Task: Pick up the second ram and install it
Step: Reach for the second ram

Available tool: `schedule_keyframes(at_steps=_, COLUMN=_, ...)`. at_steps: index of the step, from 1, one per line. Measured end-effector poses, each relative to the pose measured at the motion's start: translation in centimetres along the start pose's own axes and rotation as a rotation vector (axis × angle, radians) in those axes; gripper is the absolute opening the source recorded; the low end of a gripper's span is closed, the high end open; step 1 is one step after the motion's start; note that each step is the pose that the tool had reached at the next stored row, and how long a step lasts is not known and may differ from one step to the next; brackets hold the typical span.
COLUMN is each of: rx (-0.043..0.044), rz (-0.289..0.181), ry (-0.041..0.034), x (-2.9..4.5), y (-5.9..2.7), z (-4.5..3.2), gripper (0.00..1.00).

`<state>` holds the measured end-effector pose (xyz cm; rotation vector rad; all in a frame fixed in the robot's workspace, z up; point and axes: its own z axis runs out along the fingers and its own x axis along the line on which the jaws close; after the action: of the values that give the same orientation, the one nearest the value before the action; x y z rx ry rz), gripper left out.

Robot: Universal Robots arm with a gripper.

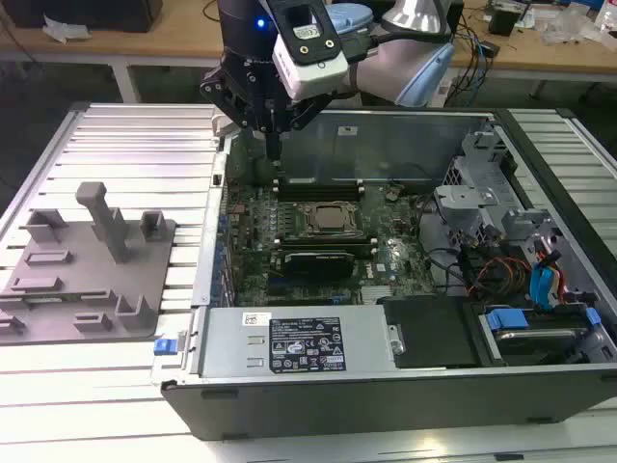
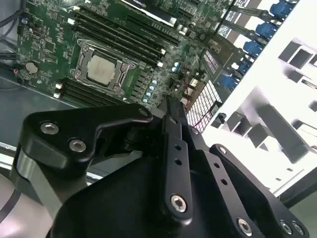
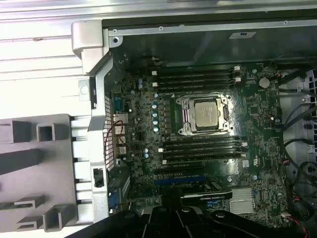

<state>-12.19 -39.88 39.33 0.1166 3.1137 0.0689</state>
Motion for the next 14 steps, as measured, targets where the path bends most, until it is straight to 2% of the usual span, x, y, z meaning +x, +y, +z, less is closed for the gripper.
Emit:
schedule_keyframes(at_steps=6, rx=0.0, rz=0.0, ry=-0.0001, x=0.02, y=0.0, z=0.0, gripper=0.08)
schedule_keyframes(at_steps=9, rx=0.0001, rz=0.0, ry=0.0, x=0.33, y=-0.02, z=-0.01, gripper=0.08)
schedule_keyframes(at_steps=12, rx=0.0, rz=0.0, ry=-0.0001, x=0.9, y=-0.07, z=-0.01, gripper=0.08)
schedule_keyframes(at_steps=14, rx=0.0, rz=0.0, ry=0.0, x=1.77, y=-0.13, z=-0.02, gripper=0.08)
